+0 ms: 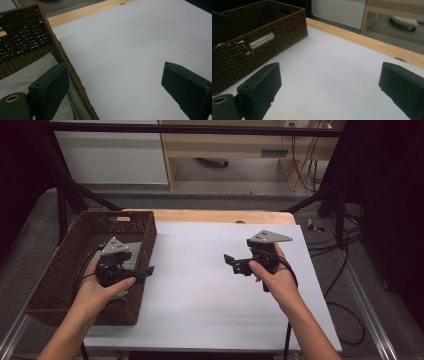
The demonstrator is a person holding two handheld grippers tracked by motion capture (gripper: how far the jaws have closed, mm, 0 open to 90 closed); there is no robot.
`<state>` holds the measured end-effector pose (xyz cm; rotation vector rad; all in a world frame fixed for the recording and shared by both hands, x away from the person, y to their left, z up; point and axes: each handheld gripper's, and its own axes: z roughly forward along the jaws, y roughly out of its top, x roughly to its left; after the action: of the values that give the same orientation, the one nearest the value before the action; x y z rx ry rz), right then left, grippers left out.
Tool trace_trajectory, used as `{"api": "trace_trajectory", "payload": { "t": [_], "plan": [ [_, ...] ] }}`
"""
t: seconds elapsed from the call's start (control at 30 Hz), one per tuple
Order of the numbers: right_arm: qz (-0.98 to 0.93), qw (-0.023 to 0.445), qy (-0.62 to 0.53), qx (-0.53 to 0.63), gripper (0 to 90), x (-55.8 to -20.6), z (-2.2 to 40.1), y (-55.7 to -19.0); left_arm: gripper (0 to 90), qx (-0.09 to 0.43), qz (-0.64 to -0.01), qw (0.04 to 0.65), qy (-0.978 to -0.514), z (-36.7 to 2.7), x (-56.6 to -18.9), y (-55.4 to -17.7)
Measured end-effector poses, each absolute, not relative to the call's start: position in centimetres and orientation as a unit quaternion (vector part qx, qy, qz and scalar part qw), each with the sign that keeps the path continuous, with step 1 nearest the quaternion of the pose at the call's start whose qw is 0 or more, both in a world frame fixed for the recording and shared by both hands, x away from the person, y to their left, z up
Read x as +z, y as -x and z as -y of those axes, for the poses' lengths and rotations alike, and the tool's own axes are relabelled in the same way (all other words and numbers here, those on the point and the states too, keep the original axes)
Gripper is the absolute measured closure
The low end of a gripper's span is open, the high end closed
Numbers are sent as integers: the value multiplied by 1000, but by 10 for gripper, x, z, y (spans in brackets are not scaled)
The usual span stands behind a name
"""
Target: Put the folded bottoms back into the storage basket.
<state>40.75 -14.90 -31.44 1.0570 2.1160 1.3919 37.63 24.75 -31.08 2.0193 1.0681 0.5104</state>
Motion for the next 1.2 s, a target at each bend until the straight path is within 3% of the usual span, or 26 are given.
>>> {"api": "trace_trajectory", "payload": {
  "t": [0.7, 1.2],
  "plan": [
    [-723, 230, -430, 489, 47, -362, 223, -367, 87, 189, -417, 405, -791, -256, -327, -350],
    [-708, 230, -457, 487, 49, -391, 245, -349, 82, 195, -411, 413, -789, -255, -336, -338]
  ]
}}
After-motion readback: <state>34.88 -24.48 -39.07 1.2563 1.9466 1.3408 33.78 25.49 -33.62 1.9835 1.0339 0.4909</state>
